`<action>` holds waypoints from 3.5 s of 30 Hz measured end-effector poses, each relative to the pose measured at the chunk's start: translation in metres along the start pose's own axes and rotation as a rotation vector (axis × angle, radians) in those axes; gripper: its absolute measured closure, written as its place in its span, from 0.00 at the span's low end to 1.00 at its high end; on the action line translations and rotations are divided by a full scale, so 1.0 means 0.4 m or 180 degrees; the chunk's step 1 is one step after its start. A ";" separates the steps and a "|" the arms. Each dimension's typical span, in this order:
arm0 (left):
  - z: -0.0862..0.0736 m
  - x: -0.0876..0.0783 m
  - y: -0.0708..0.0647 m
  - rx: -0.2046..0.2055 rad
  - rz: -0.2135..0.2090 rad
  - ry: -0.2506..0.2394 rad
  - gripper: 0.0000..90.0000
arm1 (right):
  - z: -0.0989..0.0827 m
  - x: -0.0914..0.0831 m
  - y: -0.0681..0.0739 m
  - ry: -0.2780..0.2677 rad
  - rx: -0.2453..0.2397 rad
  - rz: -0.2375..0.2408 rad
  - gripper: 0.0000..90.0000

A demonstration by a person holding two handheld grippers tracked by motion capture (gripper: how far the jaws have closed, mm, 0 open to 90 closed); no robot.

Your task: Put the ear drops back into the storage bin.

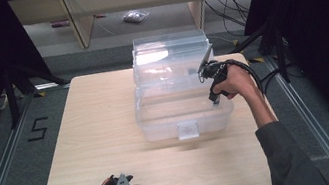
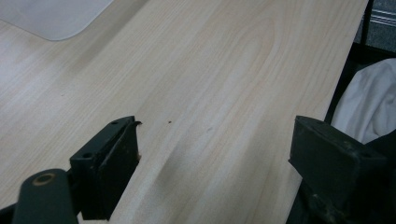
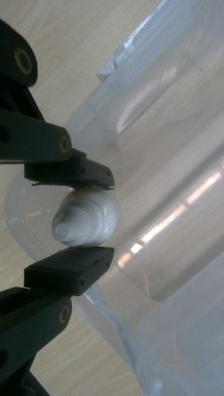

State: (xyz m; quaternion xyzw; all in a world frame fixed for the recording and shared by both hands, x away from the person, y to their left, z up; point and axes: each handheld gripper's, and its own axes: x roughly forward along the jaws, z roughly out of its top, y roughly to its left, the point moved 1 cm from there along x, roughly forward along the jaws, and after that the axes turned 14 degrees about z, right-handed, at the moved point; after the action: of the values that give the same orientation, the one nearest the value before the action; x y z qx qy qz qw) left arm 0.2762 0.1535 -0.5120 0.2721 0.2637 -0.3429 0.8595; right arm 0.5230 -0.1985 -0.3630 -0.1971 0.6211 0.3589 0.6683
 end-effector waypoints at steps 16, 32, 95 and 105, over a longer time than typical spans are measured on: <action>-0.001 0.001 0.002 0.0024 0.0021 -0.0002 0.17 | -0.007 0.095 -0.045 0.0228 0.0114 0.0006 0.67; -0.001 0.001 0.003 0.0028 0.0024 0.0000 0.17 | -0.003 0.156 -0.061 0.0387 0.0132 0.0079 0.67; -0.002 0.002 0.001 -0.0016 0.0036 0.0042 0.17 | -0.112 0.021 0.085 -0.0683 -0.0016 0.0097 0.28; -0.001 0.002 0.002 0.0021 0.0037 0.0005 0.17 | -0.163 0.034 0.113 -0.1031 -0.0168 0.0114 0.28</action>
State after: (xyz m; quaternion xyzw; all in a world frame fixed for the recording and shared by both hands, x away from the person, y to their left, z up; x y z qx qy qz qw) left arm 0.2772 0.1538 -0.5125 0.2767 0.2616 -0.3386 0.8604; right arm 0.4449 -0.2117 -0.3779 -0.1430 0.4990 0.4141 0.7477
